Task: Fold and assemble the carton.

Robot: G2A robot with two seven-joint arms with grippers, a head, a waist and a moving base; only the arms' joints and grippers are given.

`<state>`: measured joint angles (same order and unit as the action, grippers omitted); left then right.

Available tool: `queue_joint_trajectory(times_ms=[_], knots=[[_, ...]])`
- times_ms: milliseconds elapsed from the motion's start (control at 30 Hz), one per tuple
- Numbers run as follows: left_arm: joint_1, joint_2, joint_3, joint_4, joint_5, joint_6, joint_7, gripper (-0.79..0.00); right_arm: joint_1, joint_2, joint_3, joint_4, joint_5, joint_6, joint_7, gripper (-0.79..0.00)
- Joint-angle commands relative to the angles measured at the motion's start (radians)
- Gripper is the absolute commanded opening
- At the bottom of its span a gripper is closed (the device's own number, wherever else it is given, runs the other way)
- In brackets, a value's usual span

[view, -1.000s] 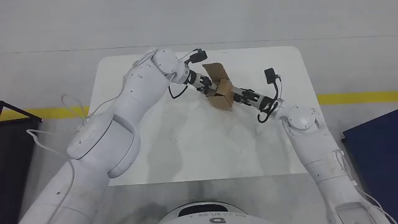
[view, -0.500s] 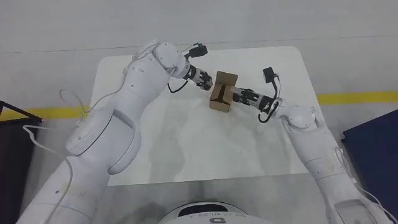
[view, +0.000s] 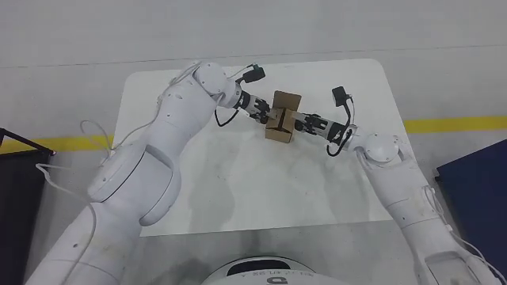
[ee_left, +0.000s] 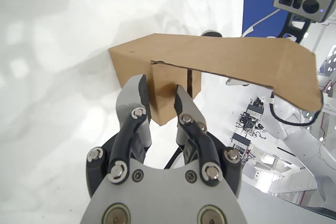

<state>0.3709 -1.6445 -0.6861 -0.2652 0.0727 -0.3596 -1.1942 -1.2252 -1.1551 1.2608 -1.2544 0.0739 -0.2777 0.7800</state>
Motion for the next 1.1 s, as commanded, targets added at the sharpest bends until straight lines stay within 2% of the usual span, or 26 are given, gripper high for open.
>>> queue_joint_trajectory(times_ms=[0, 67, 367, 500, 567, 633, 800, 900, 933, 967, 1000, 1067], knots=[[-0.001, -0.002, 0.005, -0.001, 0.012, 0.003, -0.007, -0.763, -0.001, 0.001, 0.000, -0.001, -0.001, 0.004, -0.001, -0.360], [-0.001, -0.004, 0.009, -0.002, 0.022, 0.004, -0.017, -0.785, -0.002, 0.001, -0.001, -0.004, -0.002, 0.006, -0.003, -0.363], [-0.032, -0.018, 0.042, -0.015, 0.107, 0.055, -0.044, -0.785, -0.006, 0.003, -0.004, -0.012, -0.003, 0.009, -0.006, -0.369], [-0.055, -0.019, 0.042, -0.014, 0.121, 0.080, -0.048, -0.785, -0.009, 0.005, -0.003, -0.024, -0.011, -0.039, -0.003, -0.329], [-0.066, -0.017, 0.042, -0.009, 0.132, 0.106, -0.038, -0.785, -0.013, 0.007, -0.003, -0.034, -0.024, -0.097, -0.004, -0.299], [-0.070, -0.016, 0.039, -0.003, 0.136, 0.130, -0.033, -0.785, -0.018, 0.008, -0.001, -0.043, -0.036, -0.151, -0.019, -0.188], [-0.073, -0.008, 0.028, 0.011, 0.136, 0.166, -0.021, -0.785, -0.030, 0.010, 0.001, -0.049, -0.092, -0.275, -0.070, -0.025], [-0.066, -0.001, 0.012, 0.016, 0.119, 0.160, 0.003, -0.785, -0.028, 0.009, -0.013, -0.033, -0.144, -0.304, -0.101, -0.003], [-0.063, 0.003, 0.004, 0.021, 0.108, 0.155, 0.008, -0.409, -0.025, 0.008, -0.021, -0.026, -0.163, -0.316, -0.105, -0.003], [-0.060, 0.007, -0.005, 0.026, 0.096, 0.147, 0.010, -0.095, -0.021, 0.007, -0.029, -0.017, -0.182, -0.327, -0.110, -0.003], [-0.057, 0.011, -0.014, 0.030, 0.082, 0.138, 0.010, 0.000, -0.017, 0.006, -0.036, -0.008, -0.202, -0.337, -0.116, 0.000], [-0.051, 0.020, -0.030, 0.040, 0.060, 0.127, 0.008, 0.000, -0.006, 0.005, -0.049, 0.011, -0.254, -0.341, -0.135, 0.000]])
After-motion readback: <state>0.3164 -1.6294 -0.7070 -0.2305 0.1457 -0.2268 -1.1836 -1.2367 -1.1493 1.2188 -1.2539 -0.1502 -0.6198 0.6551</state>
